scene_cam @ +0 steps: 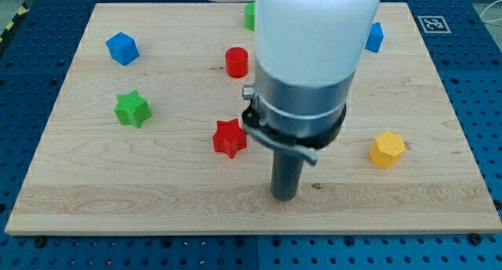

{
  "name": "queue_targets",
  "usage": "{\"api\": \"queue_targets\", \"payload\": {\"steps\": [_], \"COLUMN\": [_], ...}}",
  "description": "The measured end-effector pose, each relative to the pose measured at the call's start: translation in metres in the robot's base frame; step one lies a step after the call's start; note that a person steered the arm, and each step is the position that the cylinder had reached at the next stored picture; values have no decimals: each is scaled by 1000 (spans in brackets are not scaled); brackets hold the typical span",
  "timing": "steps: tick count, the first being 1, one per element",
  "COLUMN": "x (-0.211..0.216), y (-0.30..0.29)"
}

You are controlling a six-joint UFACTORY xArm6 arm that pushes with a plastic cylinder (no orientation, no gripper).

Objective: Slide the red star left a bit

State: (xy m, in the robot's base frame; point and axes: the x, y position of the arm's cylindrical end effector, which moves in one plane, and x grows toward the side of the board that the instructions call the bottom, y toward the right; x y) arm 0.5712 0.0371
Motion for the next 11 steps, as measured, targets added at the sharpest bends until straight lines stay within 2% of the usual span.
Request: {"api": "queue_targets", "payload": {"steps": [1, 2, 3, 5, 7, 8, 11], "x": [-45, -73, -77, -47, 4, 12, -14], "y": [9, -10, -56, -74, -93, -102, -114]}}
